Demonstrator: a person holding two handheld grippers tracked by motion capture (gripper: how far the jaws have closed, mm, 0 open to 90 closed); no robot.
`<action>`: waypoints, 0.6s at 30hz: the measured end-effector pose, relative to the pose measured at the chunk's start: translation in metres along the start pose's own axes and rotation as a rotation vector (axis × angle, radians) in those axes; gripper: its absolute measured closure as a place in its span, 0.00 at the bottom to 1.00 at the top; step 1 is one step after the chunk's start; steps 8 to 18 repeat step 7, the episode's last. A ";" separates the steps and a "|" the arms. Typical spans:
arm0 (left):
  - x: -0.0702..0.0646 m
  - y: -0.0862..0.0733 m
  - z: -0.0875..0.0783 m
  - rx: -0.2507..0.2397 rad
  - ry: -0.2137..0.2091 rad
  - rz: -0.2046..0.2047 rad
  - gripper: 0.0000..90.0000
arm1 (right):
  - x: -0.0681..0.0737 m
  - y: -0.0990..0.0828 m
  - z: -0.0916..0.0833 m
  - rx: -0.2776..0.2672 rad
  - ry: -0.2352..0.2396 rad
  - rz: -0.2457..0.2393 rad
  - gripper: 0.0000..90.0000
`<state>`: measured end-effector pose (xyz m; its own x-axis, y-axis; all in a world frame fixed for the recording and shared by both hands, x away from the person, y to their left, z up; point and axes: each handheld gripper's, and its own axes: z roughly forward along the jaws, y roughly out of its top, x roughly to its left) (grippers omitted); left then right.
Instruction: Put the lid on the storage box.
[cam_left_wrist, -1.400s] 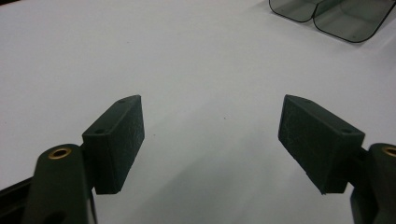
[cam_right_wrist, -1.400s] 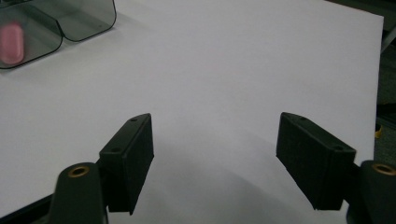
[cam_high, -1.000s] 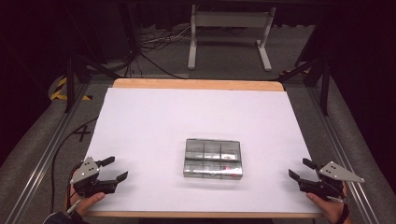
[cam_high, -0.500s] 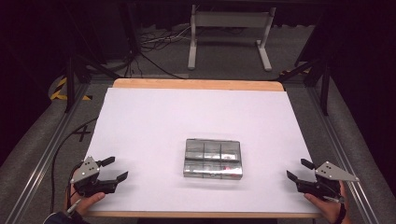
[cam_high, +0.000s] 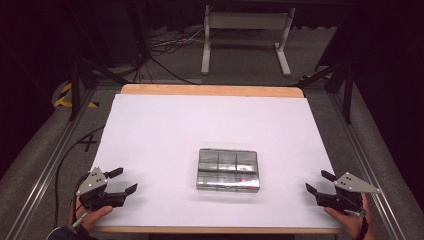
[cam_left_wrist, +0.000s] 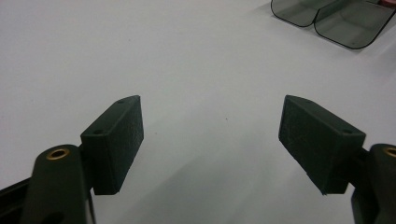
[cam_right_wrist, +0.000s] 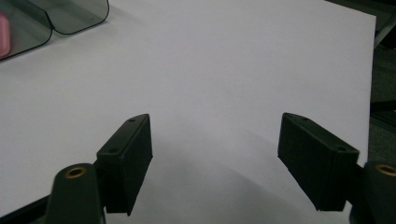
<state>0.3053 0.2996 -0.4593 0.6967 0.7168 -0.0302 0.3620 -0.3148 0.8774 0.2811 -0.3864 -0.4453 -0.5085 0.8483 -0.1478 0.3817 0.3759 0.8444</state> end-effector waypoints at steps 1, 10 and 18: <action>0.000 0.000 0.000 0.007 0.003 0.000 0.25 | 0.000 0.000 0.000 0.002 -0.006 0.001 0.30; 0.000 0.000 0.000 0.012 0.002 0.004 0.25 | 0.000 0.000 0.000 0.004 -0.018 0.006 0.30; 0.000 0.000 0.000 0.012 0.002 0.004 0.25 | 0.000 0.000 0.000 0.004 -0.018 0.006 0.30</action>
